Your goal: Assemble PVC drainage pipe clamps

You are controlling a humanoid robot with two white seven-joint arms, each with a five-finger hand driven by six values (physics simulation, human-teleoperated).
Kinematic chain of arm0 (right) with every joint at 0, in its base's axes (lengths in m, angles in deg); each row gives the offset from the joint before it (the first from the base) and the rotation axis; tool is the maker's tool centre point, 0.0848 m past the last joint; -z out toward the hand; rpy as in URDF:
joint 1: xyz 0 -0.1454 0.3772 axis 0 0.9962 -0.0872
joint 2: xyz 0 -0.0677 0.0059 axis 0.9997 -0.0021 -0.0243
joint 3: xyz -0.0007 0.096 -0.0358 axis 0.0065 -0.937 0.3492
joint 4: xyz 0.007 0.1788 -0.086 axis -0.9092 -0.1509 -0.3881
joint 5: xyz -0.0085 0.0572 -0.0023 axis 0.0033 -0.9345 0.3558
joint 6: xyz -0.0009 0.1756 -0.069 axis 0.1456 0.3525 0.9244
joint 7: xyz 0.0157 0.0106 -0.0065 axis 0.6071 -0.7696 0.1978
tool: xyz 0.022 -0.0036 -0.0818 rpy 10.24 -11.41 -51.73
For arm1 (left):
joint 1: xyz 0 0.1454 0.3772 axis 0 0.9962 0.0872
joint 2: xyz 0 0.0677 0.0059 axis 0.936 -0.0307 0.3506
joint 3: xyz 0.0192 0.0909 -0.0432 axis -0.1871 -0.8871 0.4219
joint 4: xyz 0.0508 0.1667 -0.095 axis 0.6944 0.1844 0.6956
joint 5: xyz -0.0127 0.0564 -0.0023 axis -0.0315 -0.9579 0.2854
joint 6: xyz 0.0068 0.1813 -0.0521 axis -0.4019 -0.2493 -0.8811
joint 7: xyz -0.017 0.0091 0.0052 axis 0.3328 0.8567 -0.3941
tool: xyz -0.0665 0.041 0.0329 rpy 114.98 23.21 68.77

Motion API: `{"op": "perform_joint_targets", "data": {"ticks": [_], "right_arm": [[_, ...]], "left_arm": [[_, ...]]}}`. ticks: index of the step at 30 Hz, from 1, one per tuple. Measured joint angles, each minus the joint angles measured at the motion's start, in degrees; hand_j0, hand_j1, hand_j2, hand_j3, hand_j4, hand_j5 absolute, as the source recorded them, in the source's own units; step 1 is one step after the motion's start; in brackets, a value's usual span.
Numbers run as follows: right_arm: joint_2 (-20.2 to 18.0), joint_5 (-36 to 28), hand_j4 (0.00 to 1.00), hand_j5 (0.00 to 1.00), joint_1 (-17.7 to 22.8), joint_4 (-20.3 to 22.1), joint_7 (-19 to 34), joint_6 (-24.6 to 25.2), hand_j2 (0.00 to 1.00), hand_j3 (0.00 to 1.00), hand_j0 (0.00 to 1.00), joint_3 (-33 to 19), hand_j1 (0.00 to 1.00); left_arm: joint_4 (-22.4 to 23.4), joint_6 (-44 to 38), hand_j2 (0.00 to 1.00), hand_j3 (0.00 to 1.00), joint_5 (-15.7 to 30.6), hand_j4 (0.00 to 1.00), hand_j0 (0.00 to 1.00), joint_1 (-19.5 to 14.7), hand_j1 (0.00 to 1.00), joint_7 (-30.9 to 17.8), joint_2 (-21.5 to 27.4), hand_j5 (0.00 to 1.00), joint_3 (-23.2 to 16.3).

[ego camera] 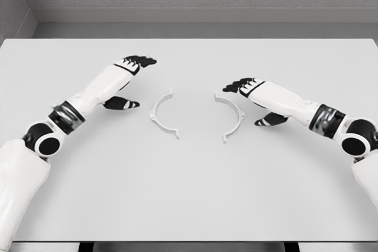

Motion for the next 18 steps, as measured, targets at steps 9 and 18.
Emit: {"op": "perform_joint_targets", "data": {"ticks": [9, 18], "right_arm": [[2.28, -0.02, 1.0, 1.0, -1.84, -3.23, -0.08, 0.01, 1.0, 1.0, 1.0, 0.7, 1.0], [3.28, -0.09, 1.0, 1.0, -2.64, -5.27, -0.06, 0.05, 1.0, 1.0, 1.0, 1.42, 1.0]], "left_arm": [[0.98, 0.0, 1.0, 1.0, -0.02, 1.0, 1.0, 0.09, 1.0, -0.04, -0.07, 1.0, -1.06], [1.9, 0.0, 1.0, 1.0, -0.22, 1.0, 1.0, 0.09, 1.0, -0.08, -1.35, 1.0, -1.54]]}}
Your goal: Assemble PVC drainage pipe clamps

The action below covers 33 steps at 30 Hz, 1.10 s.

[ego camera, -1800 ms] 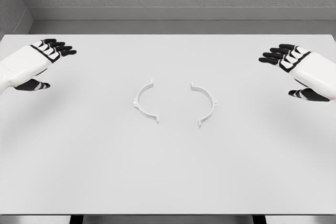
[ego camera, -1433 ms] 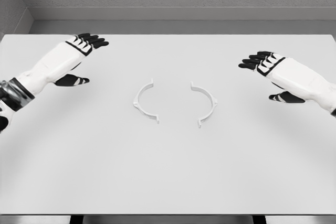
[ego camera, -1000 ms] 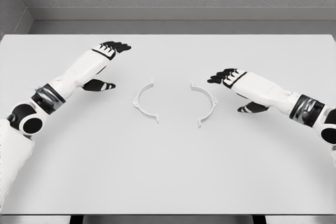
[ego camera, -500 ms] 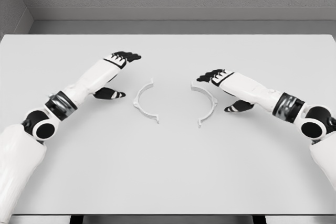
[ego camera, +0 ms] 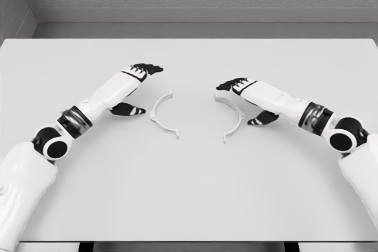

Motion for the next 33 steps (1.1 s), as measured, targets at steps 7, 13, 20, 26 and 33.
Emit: {"op": "perform_joint_targets", "data": {"ticks": [7, 13, 20, 26, 33], "right_arm": [[0.76, 0.08, 1.0, 1.0, -1.14, -1.67, 0.04, -0.01, 1.0, 1.0, 1.0, 0.98, 1.0], [0.85, 0.11, 1.0, 1.0, -1.14, -1.45, 0.02, -0.03, 1.0, 1.0, 1.0, 1.13, 1.0], [0.83, -0.01, 1.0, 1.0, -1.14, -0.93, -0.02, -0.04, 1.0, 1.0, 1.0, 1.17, 1.0], [1.21, -0.02, 1.0, 1.0, -1.41, -0.53, 0.1, -0.05, 1.0, 1.0, 1.0, 1.27, 1.0], [1.95, 0.08, 1.0, 1.0, -2.55, -0.57, 0.14, -0.04, 1.0, 1.0, 1.0, 2.15, 1.0]], "left_arm": [[0.04, 0.0, 1.0, 1.0, -0.13, 1.0, 1.0, 0.35, 1.0, -0.01, -0.42, 1.0, -0.06], [-0.05, 0.0, 1.0, 1.0, -0.08, 1.0, 1.0, 0.35, 1.0, 0.0, -0.86, 1.0, -0.96], [-0.22, 0.0, 1.0, 1.0, -0.12, 1.0, 1.0, 0.7, 1.0, 0.0, -1.26, 1.0, -1.19], [-0.46, 0.0, 1.0, 1.0, -0.15, 1.0, 1.0, 0.79, 1.0, -0.05, -1.99, 1.0, -1.77], [-0.29, 0.0, 1.0, 1.0, -0.1, 1.0, 1.0, 0.62, 1.0, -0.09, -2.19, 1.0, -1.9]]}}
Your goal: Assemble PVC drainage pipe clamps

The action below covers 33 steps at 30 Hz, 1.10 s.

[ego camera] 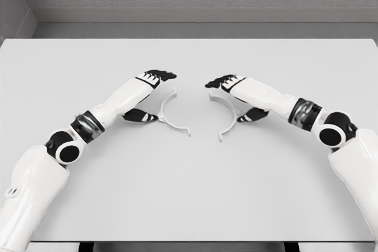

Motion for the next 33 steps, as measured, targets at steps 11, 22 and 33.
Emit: {"op": "perform_joint_targets", "data": {"ticks": [11, 22, 33], "right_arm": [[1.1, 0.09, 1.0, 1.0, -1.41, -0.3, 0.01, 0.0, 1.0, 1.0, 1.0, 1.12, 1.0], [2.05, 0.39, 1.0, 1.0, -2.73, -0.67, 0.01, 0.0, 1.0, 1.0, 1.0, 2.62, 1.0], [2.38, 0.44, 1.0, 1.0, -2.64, -0.34, 0.01, -0.01, 1.0, 1.0, 1.0, 3.44, 1.0]], "left_arm": [[1.79, 0.0, 1.0, 1.0, 0.06, 1.0, 1.0, -1.58, 1.0, 0.0, 0.02, 1.0, 0.48], [3.41, 0.0, 1.0, 1.0, 0.11, 1.0, 1.0, -2.2, 1.0, -0.01, -0.31, 1.0, 0.39], [3.27, 0.0, 1.0, 1.0, 0.12, 1.0, 1.0, -2.11, 1.0, 0.0, -1.02, 1.0, 0.05]]}}
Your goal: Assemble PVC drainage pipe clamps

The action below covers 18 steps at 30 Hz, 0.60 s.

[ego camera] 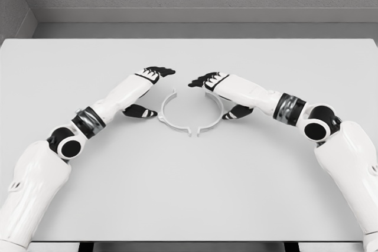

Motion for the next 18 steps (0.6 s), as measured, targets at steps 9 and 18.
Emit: {"op": "perform_joint_targets", "data": {"ticks": [9, 18], "right_arm": [[-1.23, -0.05, 1.0, 1.0, 0.09, -0.39, -0.08, 0.0, 1.0, 1.0, 1.0, -0.32, 1.0], [-1.88, 0.0, 1.0, 1.0, -0.53, -2.58, -0.09, 0.01, 1.0, 1.0, 1.0, -0.51, 1.0]], "left_arm": [[0.23, 0.0, 1.0, 1.0, 0.49, 1.0, 1.0, -1.14, 1.0, 0.03, 0.75, 1.0, 1.04], [0.31, 0.0, 1.0, 1.0, 0.49, 1.0, 1.0, -1.14, 1.0, 0.03, 0.96, 1.0, 0.86]]}}
